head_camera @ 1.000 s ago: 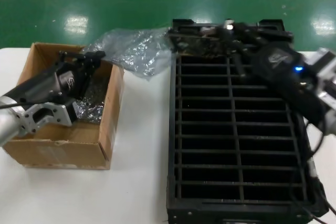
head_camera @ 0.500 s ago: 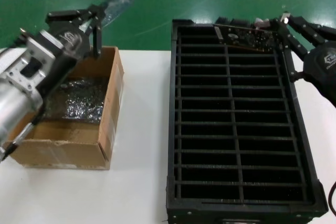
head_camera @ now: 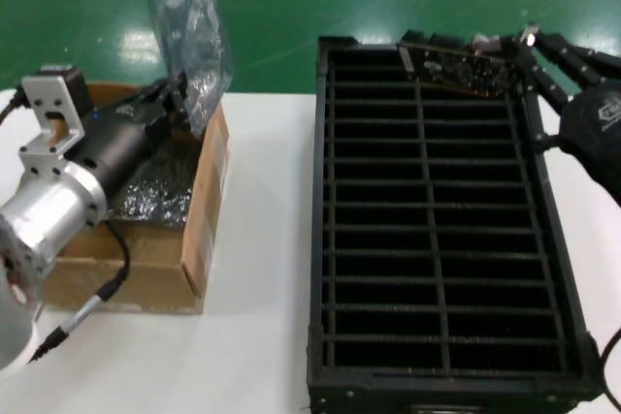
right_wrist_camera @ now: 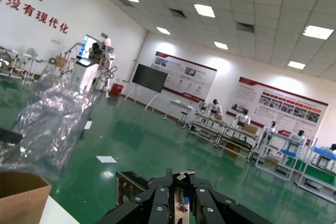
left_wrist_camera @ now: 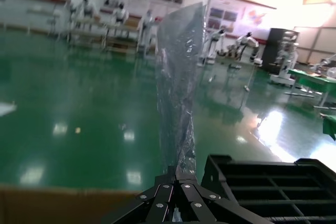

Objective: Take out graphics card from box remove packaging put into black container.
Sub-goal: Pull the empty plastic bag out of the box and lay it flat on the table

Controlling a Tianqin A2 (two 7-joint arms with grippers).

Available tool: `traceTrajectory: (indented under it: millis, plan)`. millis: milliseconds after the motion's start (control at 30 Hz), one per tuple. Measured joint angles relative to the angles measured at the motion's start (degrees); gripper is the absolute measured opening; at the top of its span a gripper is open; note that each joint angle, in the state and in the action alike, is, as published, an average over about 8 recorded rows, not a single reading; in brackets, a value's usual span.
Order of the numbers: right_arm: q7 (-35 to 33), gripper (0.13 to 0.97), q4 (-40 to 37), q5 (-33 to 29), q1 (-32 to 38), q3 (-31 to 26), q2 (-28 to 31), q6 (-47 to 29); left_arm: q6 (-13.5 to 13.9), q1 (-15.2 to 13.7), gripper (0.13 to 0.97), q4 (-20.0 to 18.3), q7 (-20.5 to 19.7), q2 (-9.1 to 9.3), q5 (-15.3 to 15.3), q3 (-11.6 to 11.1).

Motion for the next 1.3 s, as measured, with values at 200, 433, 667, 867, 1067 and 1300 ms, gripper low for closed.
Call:
traceTrajectory:
  millis: [200,433,667,867,1067,1300]
  plan:
    - [-3.4,0.179,-1.0,1.9,-1.0,2.4,-2.9,-1.6,-3.2,-5.7,0.139,0.0,-7.0,-0.09,-1.9,8.8]
    - [-6.3,0.179,-1.2,3.7,-2.8,5.0,-5.1,-2.8,-4.7,-8.0,0.139,0.9,-9.7,2.89,-2.2,14.2]
    - [-6.3,0.179,-0.2,3.5,-4.6,6.1,-5.1,-1.9,-6.3,-6.5,0.139,2.0,-7.9,5.55,-2.3,15.2]
    - [-7.6,0.179,-1.1,4.1,-4.6,7.0,-6.3,-2.6,-9.4,-4.0,0.139,0.7,-5.9,5.82,-2.3,15.4]
    - [-9.3,0.179,-3.1,5.1,-3.4,7.3,-7.9,-4.2,-11.9,-1.2,0.139,-1.7,-4.6,5.36,-2.3,15.4]
    - [-10.8,0.179,-5.2,5.9,-2.0,7.4,-9.4,-5.9,-13.0,1.3,0.139,-3.3,-3.3,5.21,-2.3,15.4]
